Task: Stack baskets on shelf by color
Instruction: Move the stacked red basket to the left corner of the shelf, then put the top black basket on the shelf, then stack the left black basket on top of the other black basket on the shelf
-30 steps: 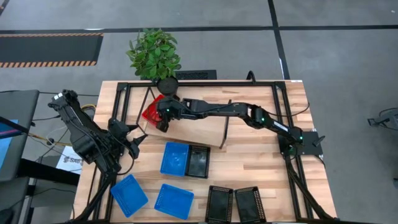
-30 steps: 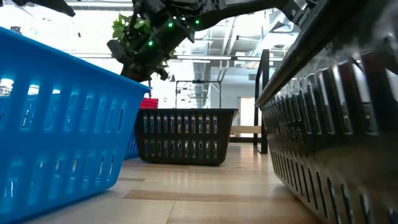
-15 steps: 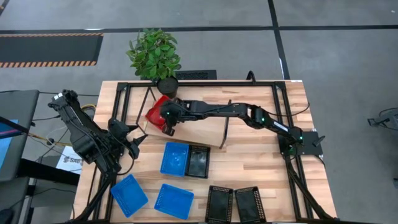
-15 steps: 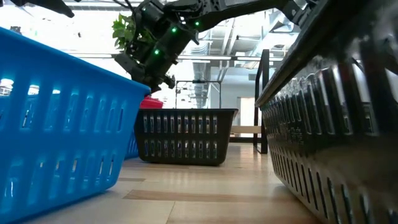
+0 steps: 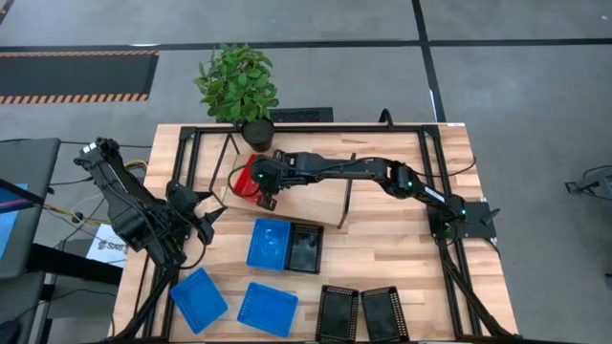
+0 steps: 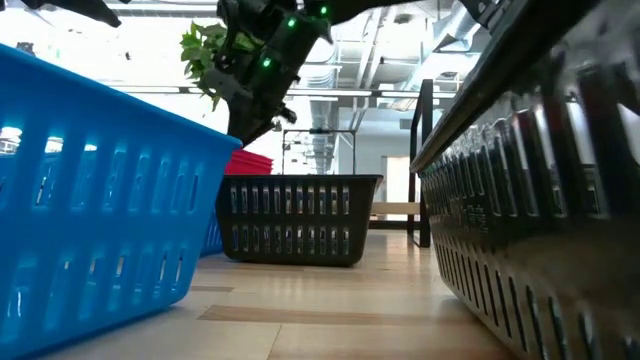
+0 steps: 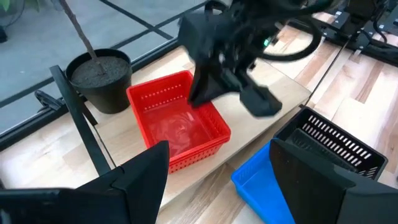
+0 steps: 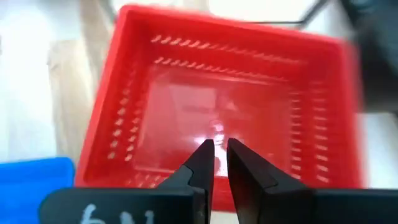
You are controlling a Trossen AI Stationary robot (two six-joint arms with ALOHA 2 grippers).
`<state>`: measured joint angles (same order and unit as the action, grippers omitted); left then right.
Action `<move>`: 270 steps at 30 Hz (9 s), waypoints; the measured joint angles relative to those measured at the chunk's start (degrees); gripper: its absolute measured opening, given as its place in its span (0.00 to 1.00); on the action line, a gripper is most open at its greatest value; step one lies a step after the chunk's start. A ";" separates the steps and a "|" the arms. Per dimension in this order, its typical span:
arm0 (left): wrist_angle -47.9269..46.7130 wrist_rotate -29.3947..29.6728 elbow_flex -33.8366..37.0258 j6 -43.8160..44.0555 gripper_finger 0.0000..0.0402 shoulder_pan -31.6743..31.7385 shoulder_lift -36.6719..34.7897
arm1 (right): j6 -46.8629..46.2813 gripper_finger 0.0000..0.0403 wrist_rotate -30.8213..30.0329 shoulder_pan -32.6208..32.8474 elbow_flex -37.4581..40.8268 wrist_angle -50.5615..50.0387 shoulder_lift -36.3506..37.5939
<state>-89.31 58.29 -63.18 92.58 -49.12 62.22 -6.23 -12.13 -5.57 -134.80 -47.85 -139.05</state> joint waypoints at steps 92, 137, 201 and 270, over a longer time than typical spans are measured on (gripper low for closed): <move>1.81 -4.20 0.00 -3.87 0.66 0.00 0.02 | -23.66 0.08 8.99 26.45 22.80 -9.19 5.56; 1.33 -4.44 0.00 -5.95 0.66 -0.02 0.02 | -4.69 0.03 3.53 6.08 5.69 -19.19 3.19; 1.87 -3.75 0.00 -8.19 0.66 -0.02 0.02 | -47.12 0.46 12.00 45.97 9.33 -11.06 8.76; 1.79 -3.78 0.00 -8.65 0.66 0.00 0.04 | -30.70 0.02 4.35 41.61 23.54 -12.43 14.60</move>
<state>-87.53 54.51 -63.18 83.92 -49.12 62.26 -36.94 -7.78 36.05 -111.26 -60.28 -124.45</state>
